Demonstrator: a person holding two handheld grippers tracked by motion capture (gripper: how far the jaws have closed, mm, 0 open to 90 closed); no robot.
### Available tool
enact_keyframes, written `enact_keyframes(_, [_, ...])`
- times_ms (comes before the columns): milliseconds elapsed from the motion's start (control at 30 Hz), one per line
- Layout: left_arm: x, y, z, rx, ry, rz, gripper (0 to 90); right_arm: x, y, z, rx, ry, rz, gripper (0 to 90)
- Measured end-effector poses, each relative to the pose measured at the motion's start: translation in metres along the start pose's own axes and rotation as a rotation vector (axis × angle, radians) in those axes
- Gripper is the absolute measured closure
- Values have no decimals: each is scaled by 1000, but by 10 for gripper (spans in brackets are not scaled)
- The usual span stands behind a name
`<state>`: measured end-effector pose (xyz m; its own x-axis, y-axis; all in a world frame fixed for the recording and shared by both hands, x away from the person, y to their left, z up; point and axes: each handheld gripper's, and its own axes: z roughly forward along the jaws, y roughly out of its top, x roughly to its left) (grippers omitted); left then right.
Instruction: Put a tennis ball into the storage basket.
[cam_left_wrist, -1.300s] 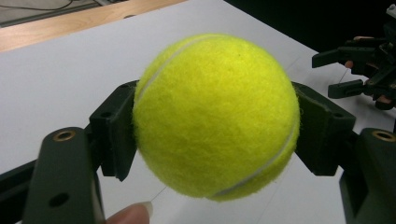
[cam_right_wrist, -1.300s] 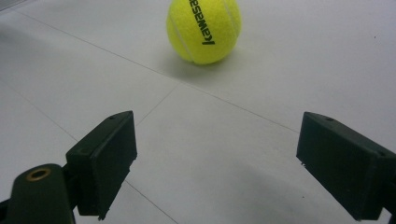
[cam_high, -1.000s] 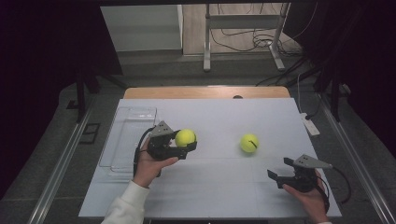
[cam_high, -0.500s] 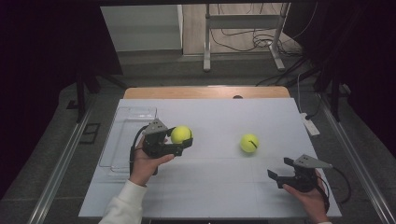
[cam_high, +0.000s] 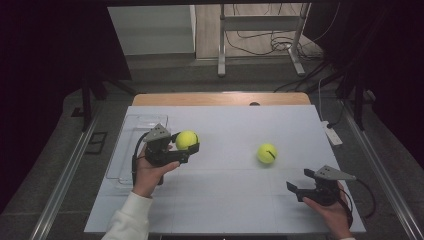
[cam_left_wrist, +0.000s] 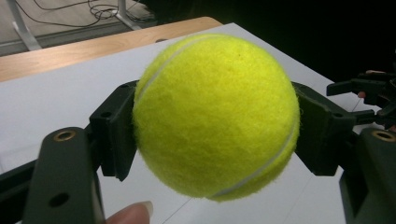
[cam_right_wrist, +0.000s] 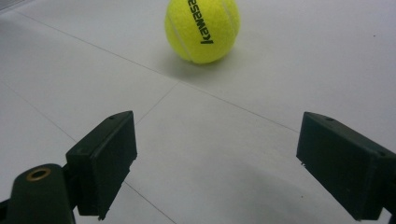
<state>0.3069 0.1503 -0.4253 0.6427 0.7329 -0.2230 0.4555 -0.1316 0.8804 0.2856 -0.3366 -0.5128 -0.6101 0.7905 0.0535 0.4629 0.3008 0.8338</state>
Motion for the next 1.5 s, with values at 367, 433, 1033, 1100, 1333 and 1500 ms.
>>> enact_keyframes(367, [5, 1, -6, -13, 22, -11, 267, 0, 0, 0, 1, -3, -1, 128])
enact_keyframes(433, [6, 1, -7, -16, 25, -12, 267, 0, 0, 0, 1, -3, -1, 128])
enact_keyframes(1033, [17, 1, -15, -39, 58, -33, 267, 0, 0, 0, 3, -4, -3, 128])
enact_keyframes(1100, [18, 1, -17, -41, 61, -36, 267, 0, 0, 0, 1, -4, -3, 128])
enact_keyframes(1333, [25, 2, -24, -57, 87, -48, 267, 0, 0, 0, 0, -3, -1, 128])
enact_keyframes(1500, [32, 1, -30, -68, 109, -62, 267, 0, 0, 0, -1, -3, -1, 128])
